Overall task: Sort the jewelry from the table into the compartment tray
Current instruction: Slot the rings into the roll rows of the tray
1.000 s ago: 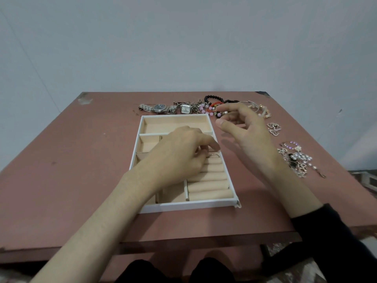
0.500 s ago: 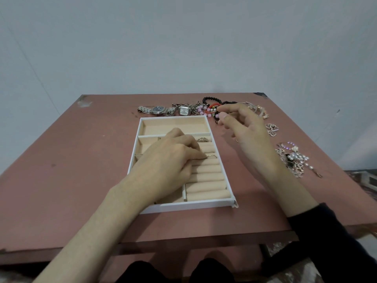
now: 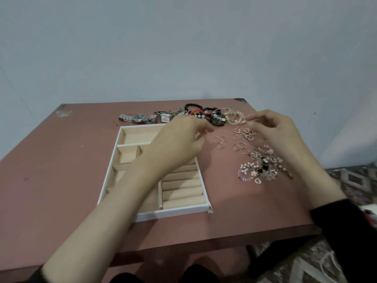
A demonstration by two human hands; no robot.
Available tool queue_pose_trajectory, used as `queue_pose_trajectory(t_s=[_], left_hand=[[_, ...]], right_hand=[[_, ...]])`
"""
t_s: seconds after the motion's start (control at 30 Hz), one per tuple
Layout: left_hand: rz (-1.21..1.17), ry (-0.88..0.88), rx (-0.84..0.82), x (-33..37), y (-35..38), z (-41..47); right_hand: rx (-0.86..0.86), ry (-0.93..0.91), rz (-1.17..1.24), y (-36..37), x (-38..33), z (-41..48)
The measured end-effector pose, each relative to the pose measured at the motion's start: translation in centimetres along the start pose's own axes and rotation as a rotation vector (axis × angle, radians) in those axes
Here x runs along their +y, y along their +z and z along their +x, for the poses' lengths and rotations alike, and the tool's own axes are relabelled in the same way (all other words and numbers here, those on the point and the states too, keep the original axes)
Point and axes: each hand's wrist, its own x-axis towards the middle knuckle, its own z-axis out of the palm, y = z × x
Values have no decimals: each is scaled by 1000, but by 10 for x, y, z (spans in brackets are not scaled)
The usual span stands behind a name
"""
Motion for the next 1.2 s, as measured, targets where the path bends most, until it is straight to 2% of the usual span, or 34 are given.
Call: queue_pose_trajectory(t_s=[0.2, 0.33, 0.53, 0.9, 1.2], left_hand=[[-5, -35, -133, 15, 36, 40], [-21, -33, -229, 16, 51, 48], [115, 37, -247, 17, 64, 53], [-76, -15, -215, 12, 66, 54], [-70, -11, -117, 9, 64, 53]], right_hand=[[-110, -67, -405, -3, 24, 1], [-74, -100, -551, 0, 27, 5], [-49, -79, -548, -3, 32, 7], [-110, -98, -534, -2, 30, 3], [-164, -5, -476, 5, 24, 5]])
